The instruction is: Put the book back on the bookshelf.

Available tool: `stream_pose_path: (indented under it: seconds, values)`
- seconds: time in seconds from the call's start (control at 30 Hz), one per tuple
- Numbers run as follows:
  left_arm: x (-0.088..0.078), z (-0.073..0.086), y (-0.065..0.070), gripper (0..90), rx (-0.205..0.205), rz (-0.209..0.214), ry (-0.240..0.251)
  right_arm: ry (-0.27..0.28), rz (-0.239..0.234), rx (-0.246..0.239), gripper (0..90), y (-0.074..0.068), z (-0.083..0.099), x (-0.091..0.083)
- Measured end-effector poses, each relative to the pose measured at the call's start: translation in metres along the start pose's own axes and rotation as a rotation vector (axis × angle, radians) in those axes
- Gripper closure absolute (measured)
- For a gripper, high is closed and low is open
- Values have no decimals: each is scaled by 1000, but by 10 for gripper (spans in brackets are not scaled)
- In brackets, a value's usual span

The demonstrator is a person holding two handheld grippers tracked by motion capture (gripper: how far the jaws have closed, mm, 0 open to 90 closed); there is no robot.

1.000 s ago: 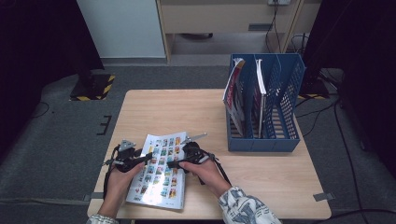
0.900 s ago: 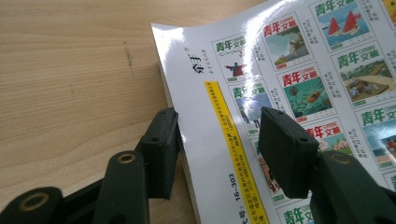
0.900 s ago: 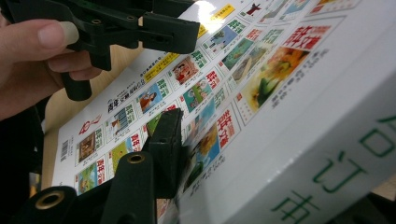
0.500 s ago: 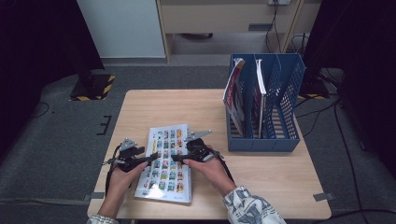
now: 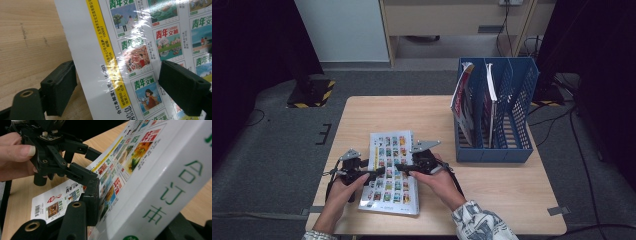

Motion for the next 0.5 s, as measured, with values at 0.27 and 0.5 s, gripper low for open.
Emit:
stream_pose_path:
  seconds: [0.27, 0.5]
  values:
    - [-1, 0, -4, 135, -21, 54, 16, 42, 10, -61, 632, -2, -10, -6]
    - [-5, -4, -6, 298, -32, 74, 5, 56, 7, -72, 636, -3, -10, -8]
Point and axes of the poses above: each handheld gripper's, and its own axes: x roughly forward along the jaws, z roughly out of its underside, y roughly to its right, the point moved 4 cm from there along x, roughly forward along the jaws, and after that the axes turned 7 degrees about -z, right-handed, at the moved point
